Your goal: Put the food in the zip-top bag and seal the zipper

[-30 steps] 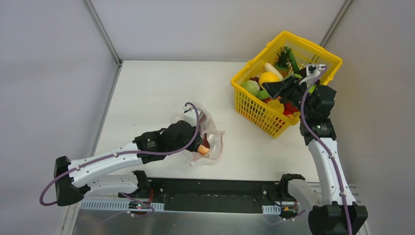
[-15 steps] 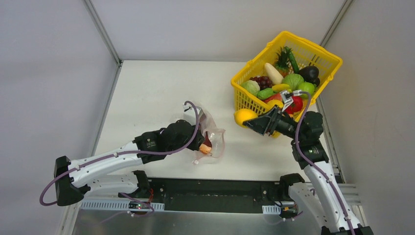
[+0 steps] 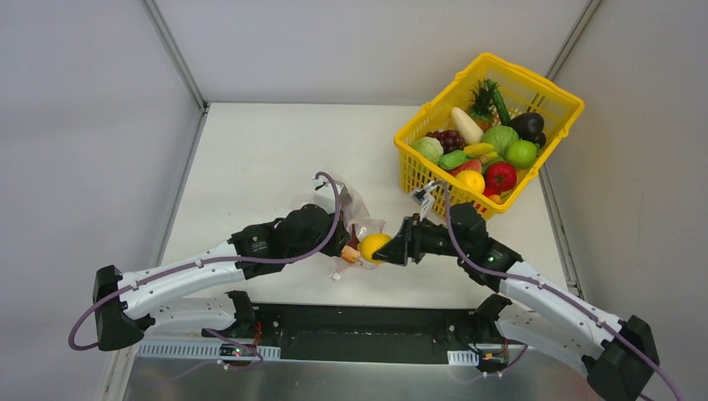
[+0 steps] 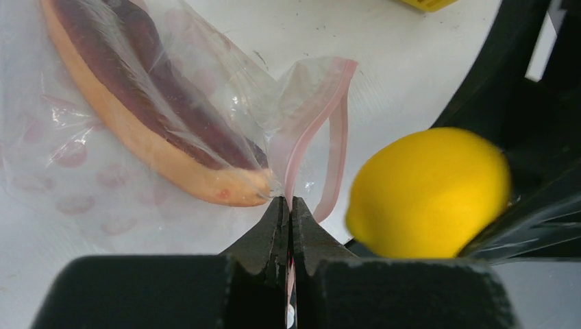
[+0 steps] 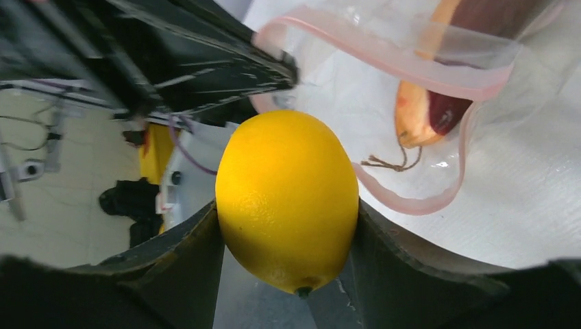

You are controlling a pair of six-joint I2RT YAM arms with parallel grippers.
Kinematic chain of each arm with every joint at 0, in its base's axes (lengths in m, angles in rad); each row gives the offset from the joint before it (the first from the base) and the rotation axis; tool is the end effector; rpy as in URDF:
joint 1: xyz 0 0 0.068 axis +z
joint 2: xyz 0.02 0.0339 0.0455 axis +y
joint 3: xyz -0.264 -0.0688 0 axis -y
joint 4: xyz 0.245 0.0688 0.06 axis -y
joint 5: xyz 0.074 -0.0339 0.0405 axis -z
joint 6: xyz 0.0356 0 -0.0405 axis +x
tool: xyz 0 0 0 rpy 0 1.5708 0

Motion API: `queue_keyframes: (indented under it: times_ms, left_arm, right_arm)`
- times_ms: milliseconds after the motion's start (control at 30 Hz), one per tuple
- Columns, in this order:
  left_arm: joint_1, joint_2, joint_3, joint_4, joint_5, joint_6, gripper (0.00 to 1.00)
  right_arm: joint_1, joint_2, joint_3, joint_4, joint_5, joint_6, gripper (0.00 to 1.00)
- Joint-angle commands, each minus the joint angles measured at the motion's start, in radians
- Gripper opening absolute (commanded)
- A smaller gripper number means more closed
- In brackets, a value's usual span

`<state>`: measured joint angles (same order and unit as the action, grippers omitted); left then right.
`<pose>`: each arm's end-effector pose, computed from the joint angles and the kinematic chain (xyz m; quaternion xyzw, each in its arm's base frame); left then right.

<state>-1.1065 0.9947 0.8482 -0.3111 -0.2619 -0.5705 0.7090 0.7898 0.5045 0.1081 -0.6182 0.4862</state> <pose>0.1088 -0.1967 0.3106 0.1564 0.8300 -0.3154 0.4326 0.1289 0.1378 0.2715 -0.2752 0.7043 0.5368 0.3741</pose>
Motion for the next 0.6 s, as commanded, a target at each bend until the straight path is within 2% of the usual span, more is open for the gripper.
queue_keyframes:
  times_ms: [0, 67, 267, 400, 567]
  left_arm:
    - [-0.004, 0.0, 0.017, 0.034, -0.001, -0.015, 0.0]
    - [-0.004, -0.003, 0.027, 0.031, 0.007, -0.015, 0.0]
    - [-0.004, -0.042, 0.057, 0.019, 0.048, -0.015, 0.0]
    - [-0.005, -0.075, 0.057, 0.027, 0.056, -0.018, 0.0]
    - [-0.005, -0.127, 0.04, 0.044, 0.032, -0.024, 0.0]
  right_arm:
    - [0.165, 0.096, 0.044, 0.024, 0.331, -0.073, 0.37]
    - [0.24, 0.147, 0.055, 0.036, 0.474, -0.096, 0.37]
    - [0.401, 0.262, 0.098, 0.153, 0.701, -0.154, 0.37]
    - [0.441, 0.304, 0.119, 0.234, 0.788, -0.202, 0.38]
    - [0.448, 0.377, 0.174, 0.231, 0.798, -0.265, 0.47]
